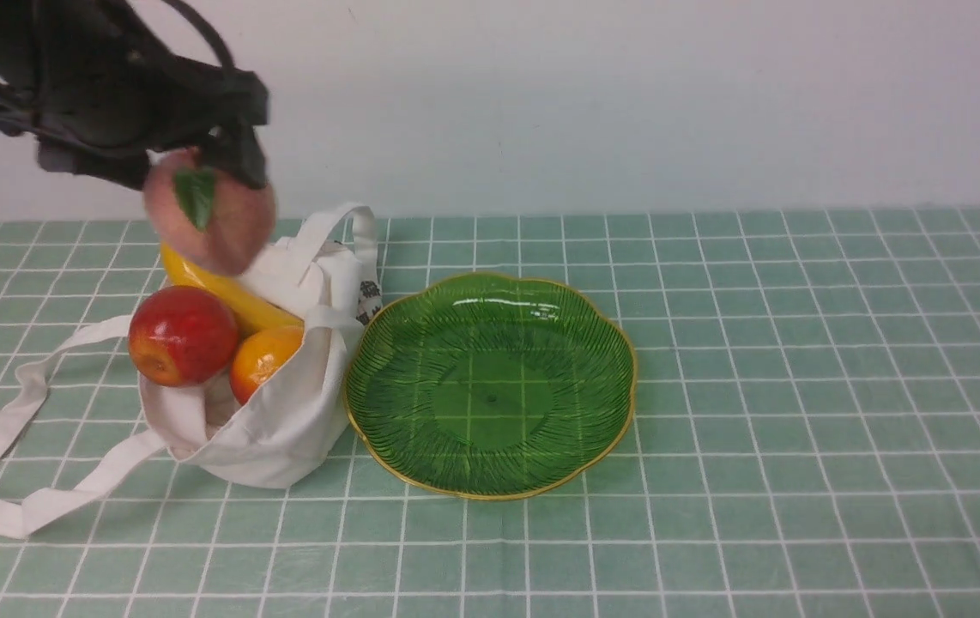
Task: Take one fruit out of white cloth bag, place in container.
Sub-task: 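Move the peach from the bag and place it on the plate with the left gripper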
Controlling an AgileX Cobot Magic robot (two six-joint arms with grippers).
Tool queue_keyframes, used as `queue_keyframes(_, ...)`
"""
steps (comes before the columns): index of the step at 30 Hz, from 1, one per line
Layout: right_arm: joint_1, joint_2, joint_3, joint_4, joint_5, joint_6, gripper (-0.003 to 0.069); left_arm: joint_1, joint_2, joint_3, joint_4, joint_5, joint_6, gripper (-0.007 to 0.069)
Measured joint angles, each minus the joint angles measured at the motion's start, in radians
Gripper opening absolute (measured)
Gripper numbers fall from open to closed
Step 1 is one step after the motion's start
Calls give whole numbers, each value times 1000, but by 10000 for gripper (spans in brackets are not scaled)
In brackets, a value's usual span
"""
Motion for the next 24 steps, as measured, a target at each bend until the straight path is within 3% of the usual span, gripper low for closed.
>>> queue_keyframes(5,0,0,0,0,0,0,-15,-175,118,0,-8,-91,7,576)
queue_keyframes(10,0,0,0,0,0,0,-15,-311,323,0,89,-243,-34,576)
queue_keyframes(18,0,0,0,0,0,0,-15,-364,424,1,98,-465,-61,576)
queue_keyframes(24,0,0,0,0,0,0,-15,-364,425,0,102,-494,-62,600)
